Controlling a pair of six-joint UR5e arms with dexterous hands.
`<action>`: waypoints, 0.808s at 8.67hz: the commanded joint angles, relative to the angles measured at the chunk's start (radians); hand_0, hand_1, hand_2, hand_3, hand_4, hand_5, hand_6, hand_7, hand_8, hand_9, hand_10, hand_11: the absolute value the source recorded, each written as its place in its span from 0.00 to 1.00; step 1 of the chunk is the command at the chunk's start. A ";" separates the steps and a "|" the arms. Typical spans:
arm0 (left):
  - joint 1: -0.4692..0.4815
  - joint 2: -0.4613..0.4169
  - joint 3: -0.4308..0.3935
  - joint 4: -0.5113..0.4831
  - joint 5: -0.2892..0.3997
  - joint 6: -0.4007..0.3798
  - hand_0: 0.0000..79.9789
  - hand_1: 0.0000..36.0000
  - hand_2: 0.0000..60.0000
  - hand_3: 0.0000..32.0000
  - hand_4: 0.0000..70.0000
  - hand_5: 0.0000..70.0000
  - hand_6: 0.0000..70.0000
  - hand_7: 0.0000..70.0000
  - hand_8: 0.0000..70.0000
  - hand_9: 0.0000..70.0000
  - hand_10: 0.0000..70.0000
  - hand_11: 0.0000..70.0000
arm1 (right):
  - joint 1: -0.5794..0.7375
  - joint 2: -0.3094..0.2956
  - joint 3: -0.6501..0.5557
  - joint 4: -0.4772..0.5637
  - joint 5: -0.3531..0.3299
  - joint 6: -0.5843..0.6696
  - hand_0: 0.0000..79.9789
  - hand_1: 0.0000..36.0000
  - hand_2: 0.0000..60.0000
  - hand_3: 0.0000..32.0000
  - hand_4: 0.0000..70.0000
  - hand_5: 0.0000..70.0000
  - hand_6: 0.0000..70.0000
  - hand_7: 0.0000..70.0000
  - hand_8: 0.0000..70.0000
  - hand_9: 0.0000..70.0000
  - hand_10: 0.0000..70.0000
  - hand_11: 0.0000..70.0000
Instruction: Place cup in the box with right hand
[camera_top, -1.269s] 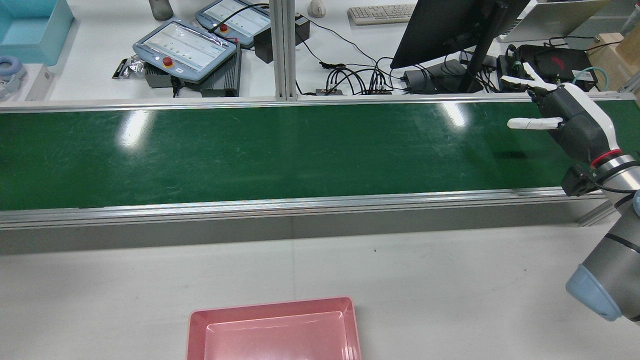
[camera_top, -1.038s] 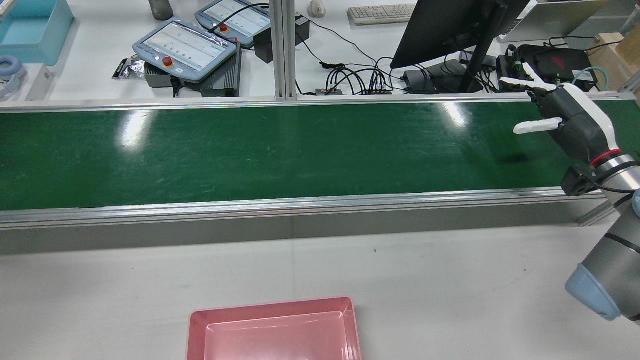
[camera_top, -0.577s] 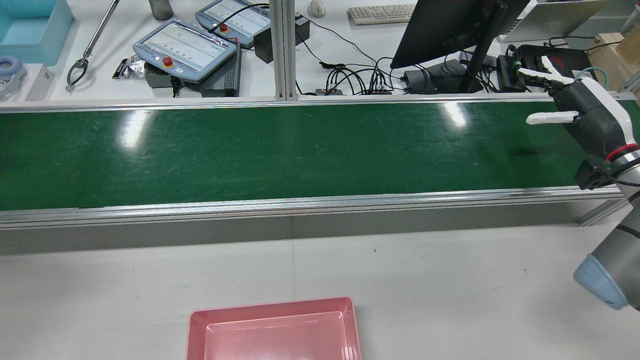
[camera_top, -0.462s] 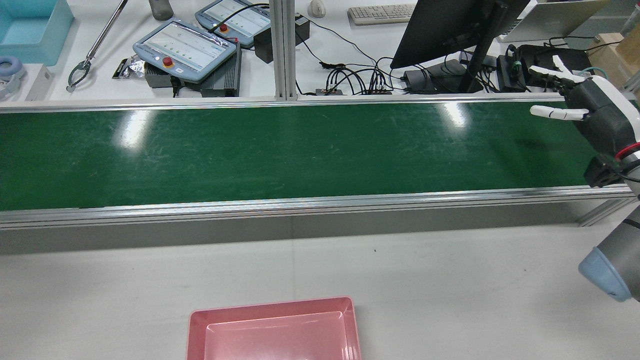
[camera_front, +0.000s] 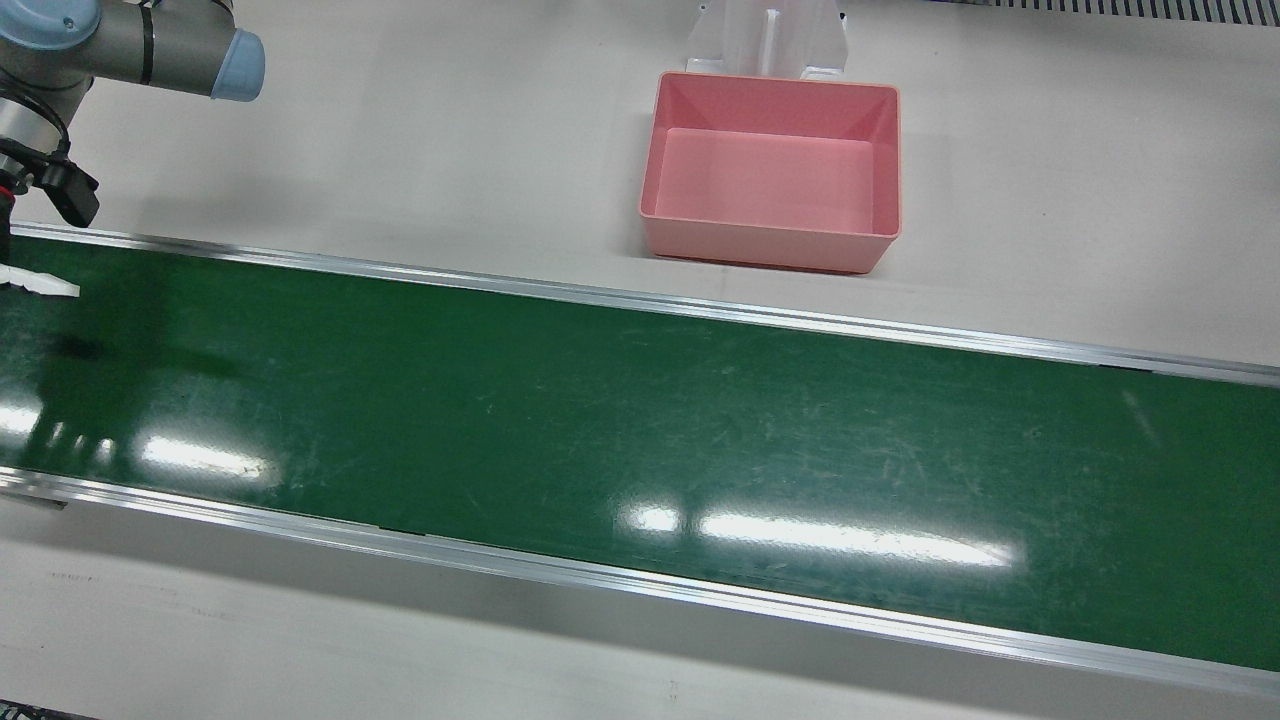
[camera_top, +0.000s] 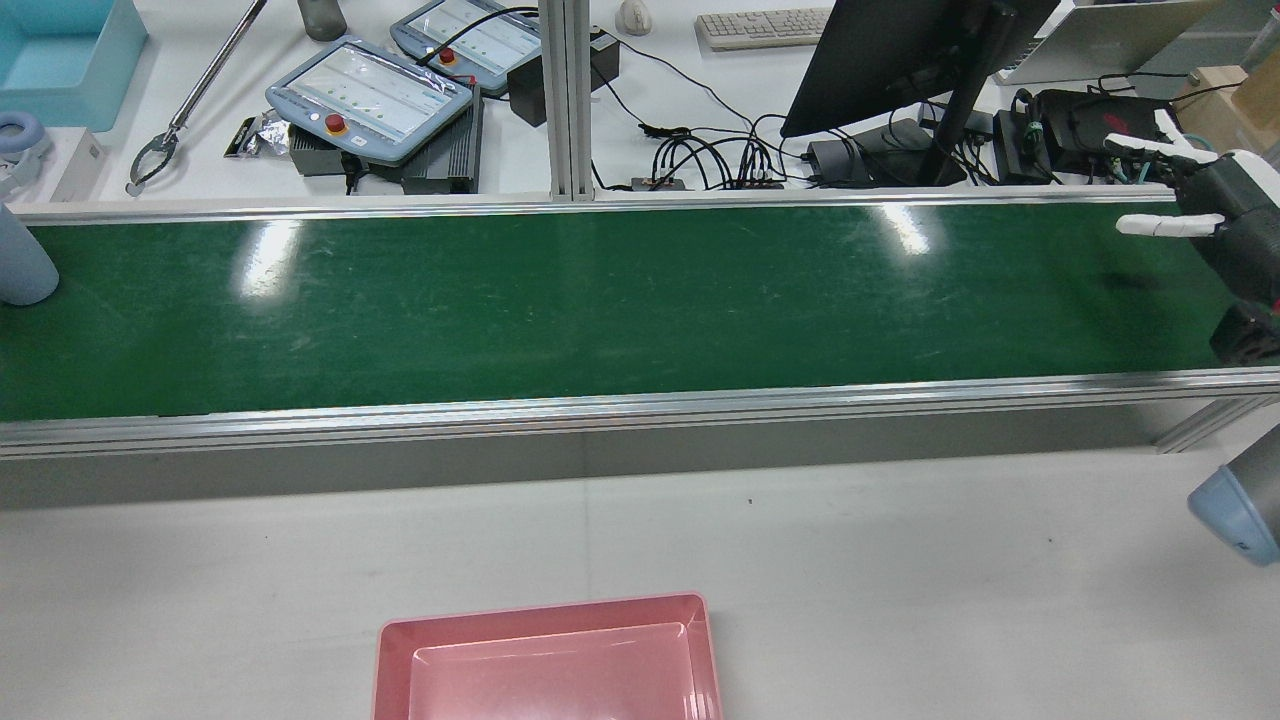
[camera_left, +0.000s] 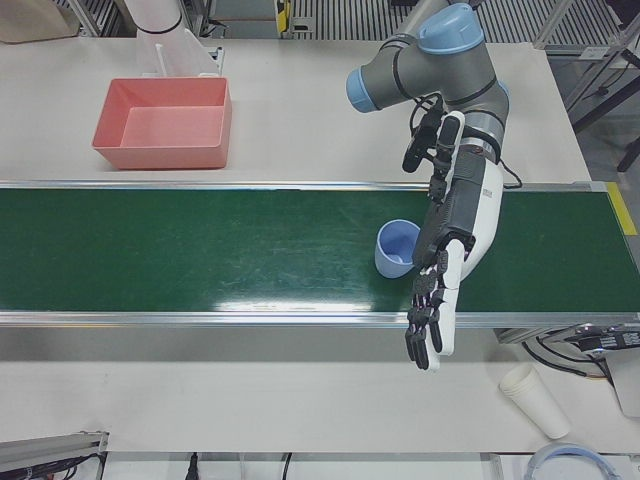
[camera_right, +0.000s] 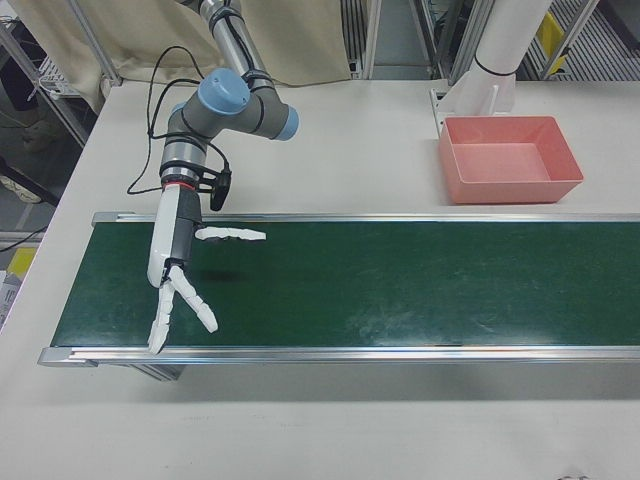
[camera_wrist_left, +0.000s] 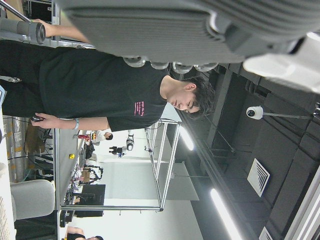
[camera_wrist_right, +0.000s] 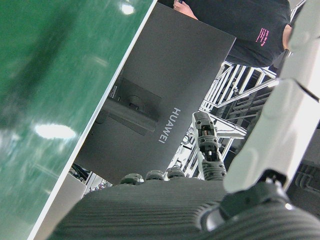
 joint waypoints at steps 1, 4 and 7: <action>0.000 0.000 0.000 0.000 0.001 0.000 0.00 0.00 0.00 0.00 0.00 0.00 0.00 0.00 0.00 0.00 0.00 0.00 | 0.008 0.005 -0.019 0.031 -0.008 0.005 0.60 0.30 0.05 0.00 0.11 0.05 0.02 0.00 0.00 0.00 0.00 0.00; 0.000 0.000 0.000 0.000 -0.001 0.000 0.00 0.00 0.00 0.00 0.00 0.00 0.00 0.00 0.00 0.00 0.00 0.00 | 0.027 0.000 -0.022 0.101 -0.025 -0.004 0.61 0.31 0.05 0.00 0.08 0.05 0.01 0.00 0.00 0.00 0.00 0.00; 0.000 0.000 0.000 0.000 -0.001 0.000 0.00 0.00 0.00 0.00 0.00 0.00 0.00 0.00 0.00 0.00 0.00 0.00 | 0.031 0.008 -0.053 0.101 -0.028 0.002 0.59 0.34 0.11 0.00 0.07 0.05 0.01 0.00 0.00 0.00 0.00 0.00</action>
